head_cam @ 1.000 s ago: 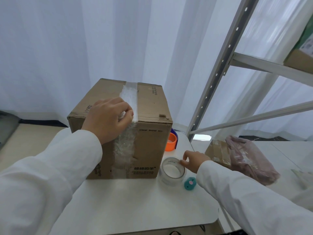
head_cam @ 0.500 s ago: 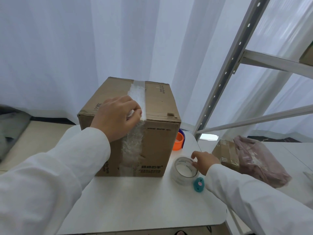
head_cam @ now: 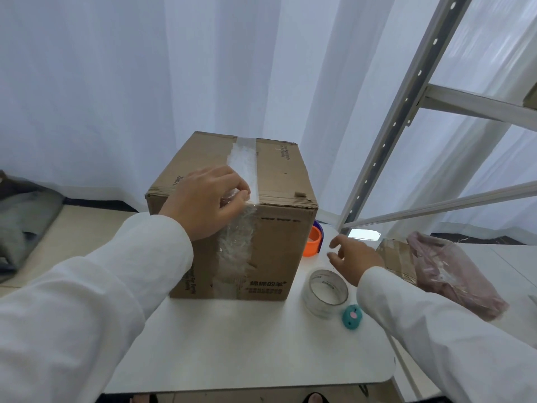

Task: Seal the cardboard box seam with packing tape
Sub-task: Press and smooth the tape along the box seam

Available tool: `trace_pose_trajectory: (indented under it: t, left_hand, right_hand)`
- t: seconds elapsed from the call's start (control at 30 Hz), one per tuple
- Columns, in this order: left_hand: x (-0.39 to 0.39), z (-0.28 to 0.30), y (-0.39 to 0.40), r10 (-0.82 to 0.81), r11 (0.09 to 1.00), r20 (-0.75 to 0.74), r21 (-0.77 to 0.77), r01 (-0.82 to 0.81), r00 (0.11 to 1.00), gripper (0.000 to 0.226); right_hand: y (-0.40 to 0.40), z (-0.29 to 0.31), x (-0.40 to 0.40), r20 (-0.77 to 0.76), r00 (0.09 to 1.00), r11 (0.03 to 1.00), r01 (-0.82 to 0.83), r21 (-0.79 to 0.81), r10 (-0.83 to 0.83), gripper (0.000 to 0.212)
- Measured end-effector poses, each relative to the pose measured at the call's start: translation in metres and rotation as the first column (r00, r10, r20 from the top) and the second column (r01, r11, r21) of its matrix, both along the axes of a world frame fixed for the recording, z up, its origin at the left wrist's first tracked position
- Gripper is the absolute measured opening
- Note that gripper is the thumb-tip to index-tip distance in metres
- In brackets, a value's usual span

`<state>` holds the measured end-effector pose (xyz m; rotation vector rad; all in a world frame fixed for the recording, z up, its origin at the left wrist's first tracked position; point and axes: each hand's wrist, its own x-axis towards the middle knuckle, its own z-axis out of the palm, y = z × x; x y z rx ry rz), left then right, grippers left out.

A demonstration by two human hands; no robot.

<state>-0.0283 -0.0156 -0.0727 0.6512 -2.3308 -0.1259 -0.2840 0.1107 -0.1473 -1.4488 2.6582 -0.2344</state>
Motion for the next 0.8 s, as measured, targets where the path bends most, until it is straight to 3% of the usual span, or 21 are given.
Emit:
trace_pose_trajectory:
  t: [0.07, 0.13, 0.2, 0.3, 0.43, 0.6, 0.8]
  left_hand:
    - [0.009, 0.0, -0.002, 0.005, 1.0, 0.035, -0.006, -0.005, 0.999, 0.039]
    - [0.02, 0.0, -0.006, 0.067, 0.997, 0.04, -0.028, -0.066, 0.997, 0.039]
    - [0.033, -0.002, -0.01, 0.155, 0.987, 0.045, -0.05, -0.153, 0.987, 0.046]
    - [0.048, -0.007, -0.015, 0.232, 0.973, 0.085, -0.016, -0.232, 0.969, 0.058]
    - [0.049, -0.014, -0.016, 0.204, 0.977, 0.038, 0.056, -0.206, 0.978, 0.058]
    - [0.05, -0.017, -0.019, 0.143, 0.985, -0.05, 0.104, -0.137, 0.989, 0.05]
    - [0.05, -0.017, -0.02, 0.142, 0.986, -0.05, 0.101, -0.137, 0.989, 0.047]
  right_hand:
    - [-0.001, 0.015, 0.013, 0.084, 0.992, 0.996, -0.09, -0.022, 0.092, 0.015]
    - [0.002, 0.027, 0.032, 0.146, 0.958, 0.961, -0.26, 0.09, 0.246, 0.022]
    - [0.006, 0.033, 0.057, 0.257, 0.892, 0.891, -0.422, 0.17, 0.373, 0.023]
    - [-0.001, 0.036, 0.099, 0.392, 0.761, 0.789, -0.601, 0.125, 0.517, 0.016]
    - [-0.027, 0.042, 0.124, 0.465, 0.736, 0.851, -0.52, -0.076, 0.491, 0.024]
    - [-0.04, 0.029, 0.125, 0.51, 0.782, 0.862, -0.488, 0.141, 0.359, 0.03]
    - [-0.047, 0.004, 0.133, 0.442, 0.841, 0.792, -0.487, 0.368, 0.311, 0.032]
